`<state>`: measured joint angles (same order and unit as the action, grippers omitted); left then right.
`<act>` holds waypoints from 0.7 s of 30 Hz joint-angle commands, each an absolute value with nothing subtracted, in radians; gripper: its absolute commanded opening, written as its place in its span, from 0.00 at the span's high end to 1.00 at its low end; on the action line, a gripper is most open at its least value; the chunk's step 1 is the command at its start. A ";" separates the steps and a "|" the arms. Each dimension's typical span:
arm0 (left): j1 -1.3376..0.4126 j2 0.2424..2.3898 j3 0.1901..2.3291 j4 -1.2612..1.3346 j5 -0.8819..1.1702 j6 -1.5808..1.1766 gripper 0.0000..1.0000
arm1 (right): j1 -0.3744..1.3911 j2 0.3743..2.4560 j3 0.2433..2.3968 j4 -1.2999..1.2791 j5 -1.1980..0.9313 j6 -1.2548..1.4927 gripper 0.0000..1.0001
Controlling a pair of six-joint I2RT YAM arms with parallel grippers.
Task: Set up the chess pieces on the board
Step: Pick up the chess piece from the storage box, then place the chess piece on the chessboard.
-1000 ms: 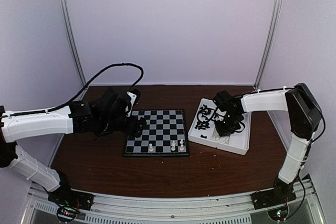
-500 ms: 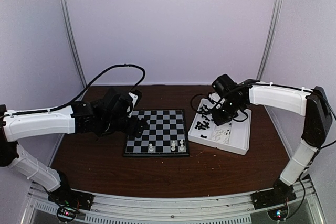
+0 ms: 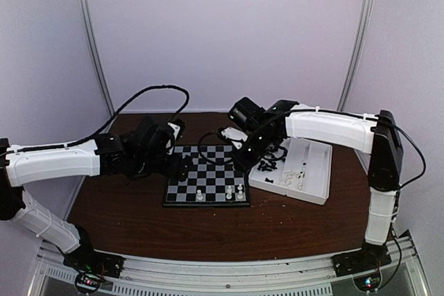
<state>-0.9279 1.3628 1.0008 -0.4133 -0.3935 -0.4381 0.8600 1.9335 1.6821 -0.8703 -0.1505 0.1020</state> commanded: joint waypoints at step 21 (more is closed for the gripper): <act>-0.759 1.230 0.854 -0.353 -0.284 -0.537 0.02 | 0.987 2.254 2.044 -1.062 -0.140 0.118 0.95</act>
